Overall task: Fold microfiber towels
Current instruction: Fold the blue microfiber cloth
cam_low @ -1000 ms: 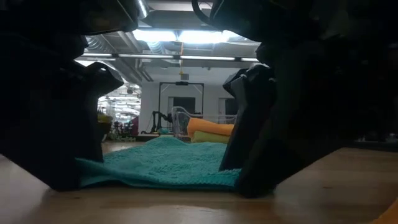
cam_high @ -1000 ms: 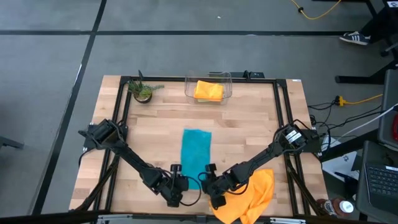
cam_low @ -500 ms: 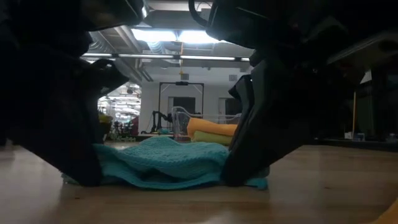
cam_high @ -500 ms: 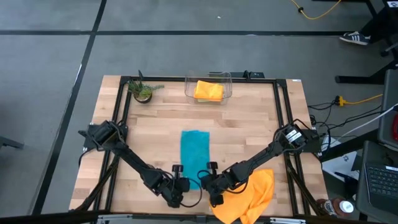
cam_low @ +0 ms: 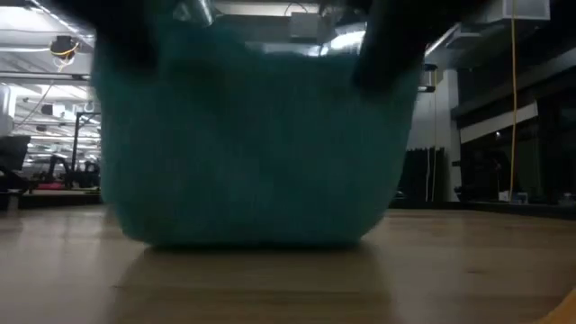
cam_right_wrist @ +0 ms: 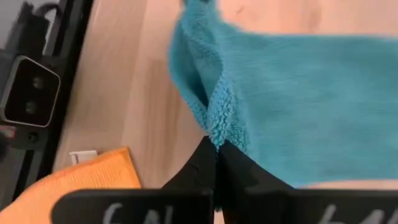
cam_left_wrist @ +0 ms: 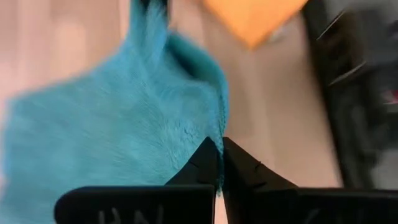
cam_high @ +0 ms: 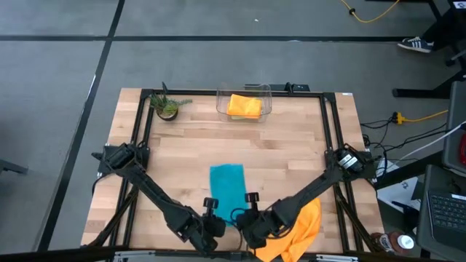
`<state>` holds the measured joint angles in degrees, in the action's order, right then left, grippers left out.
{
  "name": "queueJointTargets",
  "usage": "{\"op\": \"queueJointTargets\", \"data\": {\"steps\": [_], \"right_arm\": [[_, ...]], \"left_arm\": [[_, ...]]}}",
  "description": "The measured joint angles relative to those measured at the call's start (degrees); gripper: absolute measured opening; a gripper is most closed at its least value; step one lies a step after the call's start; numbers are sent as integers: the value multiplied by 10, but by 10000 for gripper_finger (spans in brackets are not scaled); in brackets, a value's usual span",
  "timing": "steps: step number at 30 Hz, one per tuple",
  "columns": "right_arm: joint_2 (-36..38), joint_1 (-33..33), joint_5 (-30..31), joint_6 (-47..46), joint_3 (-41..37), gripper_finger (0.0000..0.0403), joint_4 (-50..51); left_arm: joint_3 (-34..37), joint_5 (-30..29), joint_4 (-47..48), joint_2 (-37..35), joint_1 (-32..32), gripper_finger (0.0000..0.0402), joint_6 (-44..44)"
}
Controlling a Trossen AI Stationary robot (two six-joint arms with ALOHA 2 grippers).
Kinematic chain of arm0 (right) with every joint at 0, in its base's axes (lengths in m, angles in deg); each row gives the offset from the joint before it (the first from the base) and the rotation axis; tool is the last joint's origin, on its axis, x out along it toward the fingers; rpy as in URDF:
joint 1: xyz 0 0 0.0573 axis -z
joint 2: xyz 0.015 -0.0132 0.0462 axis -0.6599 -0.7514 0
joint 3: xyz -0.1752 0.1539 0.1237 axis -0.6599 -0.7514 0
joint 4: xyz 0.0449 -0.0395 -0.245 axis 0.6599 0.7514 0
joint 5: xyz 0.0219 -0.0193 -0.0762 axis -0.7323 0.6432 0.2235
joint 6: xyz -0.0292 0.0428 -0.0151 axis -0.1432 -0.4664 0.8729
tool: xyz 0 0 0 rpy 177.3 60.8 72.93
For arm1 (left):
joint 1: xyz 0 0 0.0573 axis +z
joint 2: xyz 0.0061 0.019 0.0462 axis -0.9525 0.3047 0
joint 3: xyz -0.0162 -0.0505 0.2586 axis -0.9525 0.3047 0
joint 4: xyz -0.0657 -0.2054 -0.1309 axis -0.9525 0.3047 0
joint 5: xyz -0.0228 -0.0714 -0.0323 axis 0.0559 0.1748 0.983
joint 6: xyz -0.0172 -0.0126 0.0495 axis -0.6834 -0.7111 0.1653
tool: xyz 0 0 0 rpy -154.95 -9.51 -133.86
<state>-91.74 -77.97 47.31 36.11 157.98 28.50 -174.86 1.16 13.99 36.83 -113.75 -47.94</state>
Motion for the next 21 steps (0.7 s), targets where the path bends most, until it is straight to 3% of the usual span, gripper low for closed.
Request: {"op": "queueJointTargets", "data": {"steps": [6, 9, 21], "right_arm": [[1, -38, 117, 1, 126, 2, 145], [3, -48, 146, 1, 149, 2, 164], [1, -2, 93, -43, 62, 2, 132]], "left_arm": [[-133, -44, 108, -2, -20, 0, 39], [-153, -46, 127, -4, -25, 0, 37], [-17, -39, 98, 0, 5, 0, -46]]}}
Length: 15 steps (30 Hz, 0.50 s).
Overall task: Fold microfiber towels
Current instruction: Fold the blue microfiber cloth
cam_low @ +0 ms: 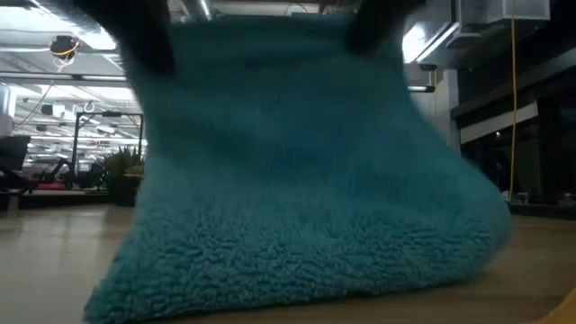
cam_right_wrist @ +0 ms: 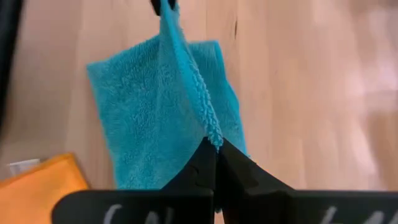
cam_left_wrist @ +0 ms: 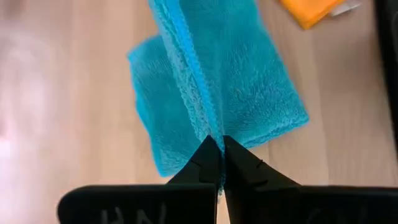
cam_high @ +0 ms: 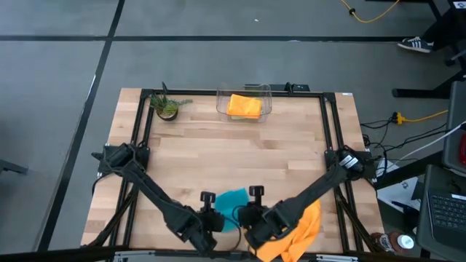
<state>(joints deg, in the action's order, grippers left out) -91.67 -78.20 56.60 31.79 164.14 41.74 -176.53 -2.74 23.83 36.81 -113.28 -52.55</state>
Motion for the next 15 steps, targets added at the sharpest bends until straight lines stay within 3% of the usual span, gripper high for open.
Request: {"op": "queueJointTargets", "data": {"steps": [6, 15], "right_arm": [[1, 41, -46, 30, -61, 2, -78], [1, 79, -50, 29, -113, 34, -98]], "left_arm": [[54, 62, -55, 0, 30, 0, -5], [87, 51, -55, 0, 62, 18, -14]]}}
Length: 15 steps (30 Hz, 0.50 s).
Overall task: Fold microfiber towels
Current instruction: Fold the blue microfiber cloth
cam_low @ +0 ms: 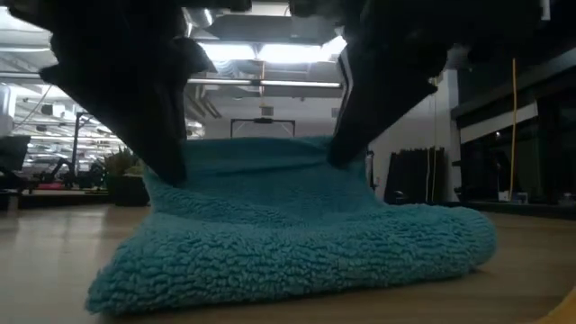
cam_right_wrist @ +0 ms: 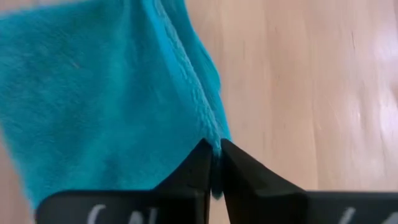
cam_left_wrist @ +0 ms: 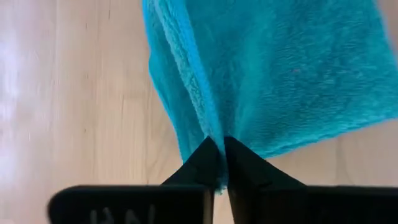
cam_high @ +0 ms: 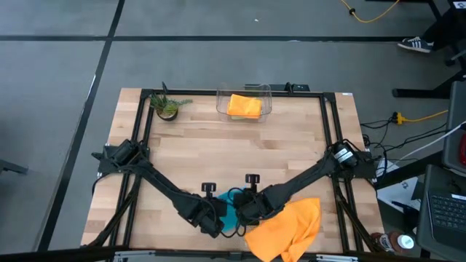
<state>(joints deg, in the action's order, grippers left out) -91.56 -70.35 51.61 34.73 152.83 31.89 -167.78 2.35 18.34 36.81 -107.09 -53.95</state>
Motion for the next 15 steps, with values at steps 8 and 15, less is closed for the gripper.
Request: {"op": "queueJointTargets", "data": {"steps": [8, 15], "right_arm": [[0, 18, 4, 17, -8, 54, -4], [0, 32, 3, 32, -8, 108, -5]], "left_arm": [[9, 7, 14, 0, 19, 99, -9], [4, 4, 35, 0, 26, 162, -53]]}}
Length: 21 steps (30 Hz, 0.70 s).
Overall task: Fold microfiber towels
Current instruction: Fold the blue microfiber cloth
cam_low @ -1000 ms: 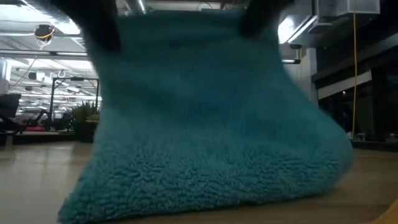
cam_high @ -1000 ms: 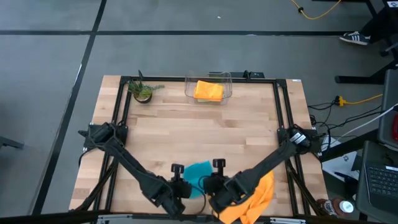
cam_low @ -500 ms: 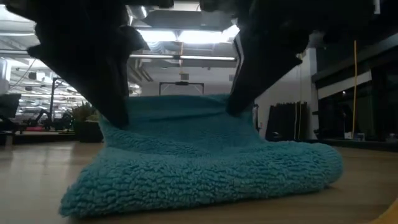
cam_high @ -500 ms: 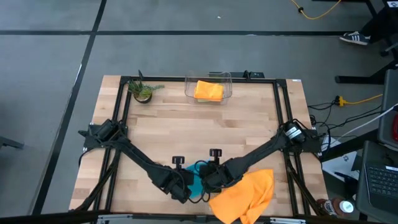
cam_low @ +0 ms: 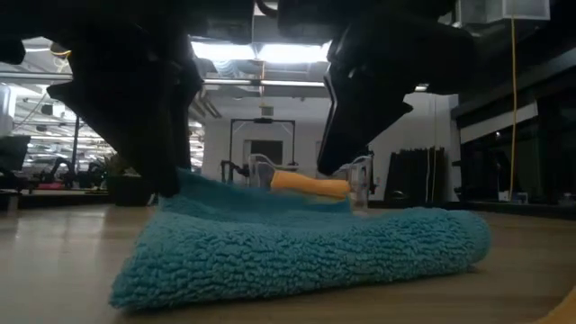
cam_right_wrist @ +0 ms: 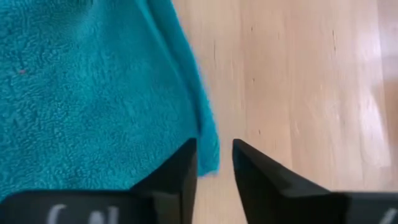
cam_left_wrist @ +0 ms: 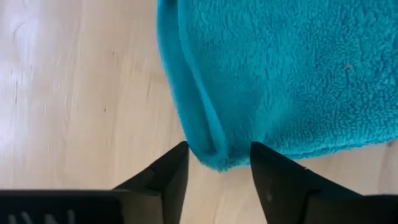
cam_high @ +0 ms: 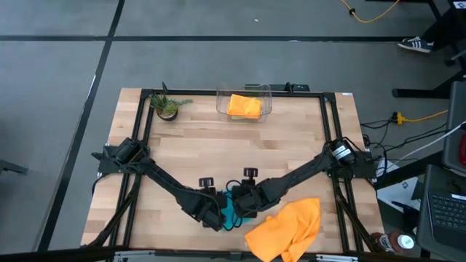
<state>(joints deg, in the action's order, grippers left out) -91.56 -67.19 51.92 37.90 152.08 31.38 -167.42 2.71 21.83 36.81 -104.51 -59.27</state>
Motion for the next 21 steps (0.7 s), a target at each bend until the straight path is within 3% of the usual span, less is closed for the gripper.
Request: {"op": "queueJointTargets", "data": {"steps": [9, 17, 21], "right_arm": [[7, 7, 2, 2, 1, 179, 14], [48, -30, -1, -46, 2, 169, 140], [50, -59, -13, -94, 2, 162, 176]], "left_arm": [[0, 0, 15, -14, -2, 181, -53], [-1, 13, 13, -60, -14, 180, -76], [-1, 29, -36, -66, -39, 179, -75]]}}
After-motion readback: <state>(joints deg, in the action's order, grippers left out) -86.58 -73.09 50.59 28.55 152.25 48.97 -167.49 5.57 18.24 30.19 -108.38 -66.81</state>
